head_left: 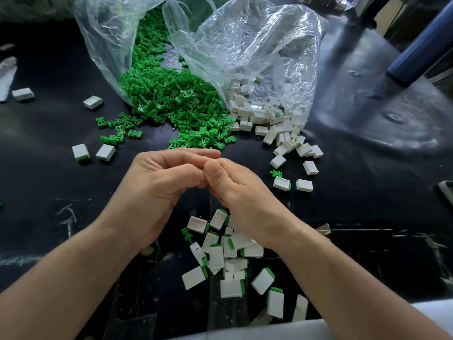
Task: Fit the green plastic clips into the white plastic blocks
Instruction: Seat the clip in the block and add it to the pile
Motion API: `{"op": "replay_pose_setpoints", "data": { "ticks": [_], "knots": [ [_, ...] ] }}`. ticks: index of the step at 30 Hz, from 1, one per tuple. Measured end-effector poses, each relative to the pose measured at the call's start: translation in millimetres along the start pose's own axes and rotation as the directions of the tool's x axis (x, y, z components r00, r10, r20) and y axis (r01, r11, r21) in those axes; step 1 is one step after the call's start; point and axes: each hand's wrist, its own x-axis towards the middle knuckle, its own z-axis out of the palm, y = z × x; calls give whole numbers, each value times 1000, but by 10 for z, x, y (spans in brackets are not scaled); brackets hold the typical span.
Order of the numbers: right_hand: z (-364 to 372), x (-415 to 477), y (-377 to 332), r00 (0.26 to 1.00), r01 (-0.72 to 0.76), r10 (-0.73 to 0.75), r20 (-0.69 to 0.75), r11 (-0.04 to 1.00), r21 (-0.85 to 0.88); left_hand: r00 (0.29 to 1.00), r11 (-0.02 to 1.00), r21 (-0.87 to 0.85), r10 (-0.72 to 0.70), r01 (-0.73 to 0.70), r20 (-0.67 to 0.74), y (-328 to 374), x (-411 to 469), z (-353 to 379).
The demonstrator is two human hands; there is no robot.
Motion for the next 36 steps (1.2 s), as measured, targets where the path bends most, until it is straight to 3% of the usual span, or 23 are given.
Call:
{"op": "replay_pose_setpoints", "data": {
  "ticks": [9,12,16,19,22,28,36],
  "knots": [
    [-4,7,18,1000,-22,20,20,995,95,1000,1000,-26,9,-9,17,-8,-5,-10],
    [-47,18,-1,1000,16,-16,-10,999,-29,999,1000,-17,27,-26,46,-1,-3,-9],
    [-277,68,33,975,13,-85,-207,946,-324,999,996,83,25,-22,-39,-12,20,-36],
    [-557,152,178,867,-133,-111,-486,888,-439,999,977,213,0,-10,48,3,-22,-3],
    [-763,203,310,794,-272,-102,-600,822,-501,986,960,279,-78,34,149,17,-71,41],
    [-881,222,445,826,-429,55,-561,708,-561,960,928,367,-159,65,231,15,-85,39],
    [-669,278,423,867,-241,-90,-491,786,-569,952,937,338,-179,88,250,-15,-69,28]
  ]
}}
